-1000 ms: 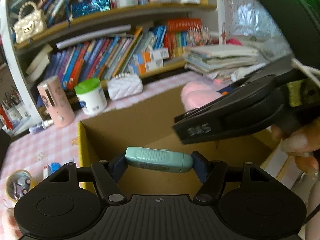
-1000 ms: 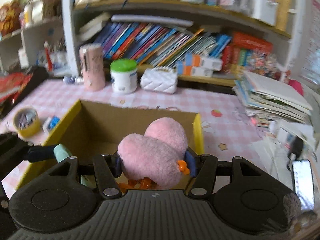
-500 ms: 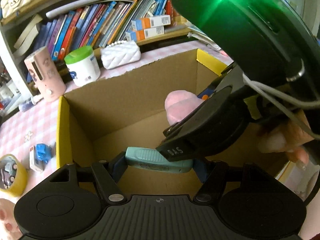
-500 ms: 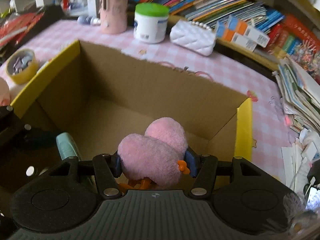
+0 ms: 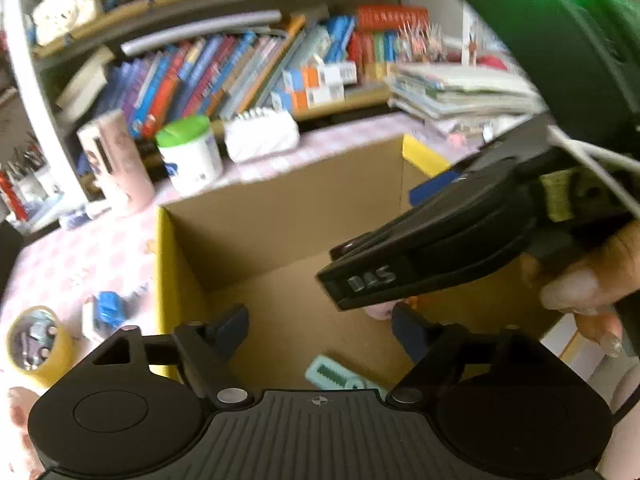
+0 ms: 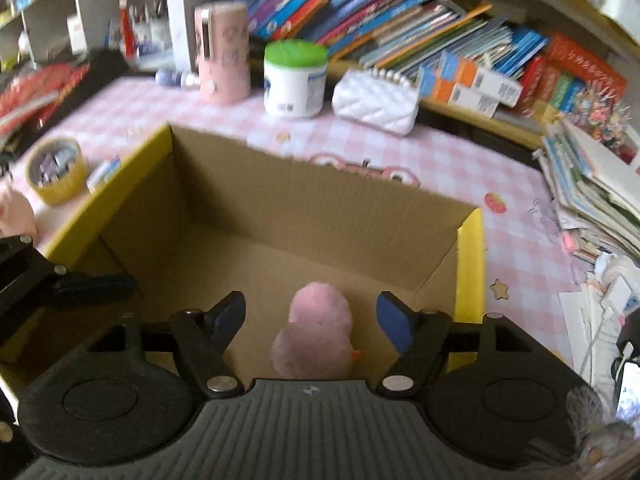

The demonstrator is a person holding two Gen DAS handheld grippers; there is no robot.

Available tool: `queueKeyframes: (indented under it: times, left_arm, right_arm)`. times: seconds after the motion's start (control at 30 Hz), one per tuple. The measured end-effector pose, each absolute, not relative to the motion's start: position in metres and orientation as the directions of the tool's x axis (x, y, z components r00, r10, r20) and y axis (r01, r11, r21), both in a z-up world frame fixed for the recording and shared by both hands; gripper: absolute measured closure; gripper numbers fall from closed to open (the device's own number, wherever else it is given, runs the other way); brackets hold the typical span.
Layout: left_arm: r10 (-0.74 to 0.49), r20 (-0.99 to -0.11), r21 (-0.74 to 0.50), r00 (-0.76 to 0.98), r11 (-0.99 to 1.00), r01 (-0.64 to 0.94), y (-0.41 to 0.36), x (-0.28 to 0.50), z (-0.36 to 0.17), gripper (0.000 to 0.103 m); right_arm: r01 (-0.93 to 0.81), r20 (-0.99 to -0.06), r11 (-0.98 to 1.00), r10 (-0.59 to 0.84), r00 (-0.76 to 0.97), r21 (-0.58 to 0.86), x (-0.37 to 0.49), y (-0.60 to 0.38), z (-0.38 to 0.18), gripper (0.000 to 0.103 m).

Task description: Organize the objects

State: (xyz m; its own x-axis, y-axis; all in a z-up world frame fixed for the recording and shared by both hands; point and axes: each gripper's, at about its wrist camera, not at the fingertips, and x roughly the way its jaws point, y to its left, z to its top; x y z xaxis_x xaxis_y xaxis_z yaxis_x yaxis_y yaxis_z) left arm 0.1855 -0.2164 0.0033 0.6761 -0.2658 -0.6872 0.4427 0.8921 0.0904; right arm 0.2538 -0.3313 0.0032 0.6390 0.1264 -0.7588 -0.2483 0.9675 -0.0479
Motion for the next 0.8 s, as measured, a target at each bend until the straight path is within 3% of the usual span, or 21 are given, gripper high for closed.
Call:
queueKeyframes:
  times: [0.2,0.43,0.8]
  left_arm:
    - [-0.272,-0.606,0.095,0.747,0.908,0.408,-0.194,0.159,0.024,0.016]
    - [-0.271,-0.569,0.042,0.776,0.933,0.357,-0.156,0.126,0.034,0.013]
    - [-0.19,-0.563,0.047,0.804,0.964,0.262,-0.093,0.072,0.022,0.009]
  right_arm:
    - [-0.12,-0.645,0.992,0.076,0.76,-0.024,0.211,-0.335,0.034,0.03]
    - [0.037,-0.538,0.999,-0.04,0.842,-0.015,0.152,-0.334,0.05,0.029]
    - [0.2,-0.489,0.98,-0.17,0.856,0.009,0.066,-0.302,0.032,0.027]
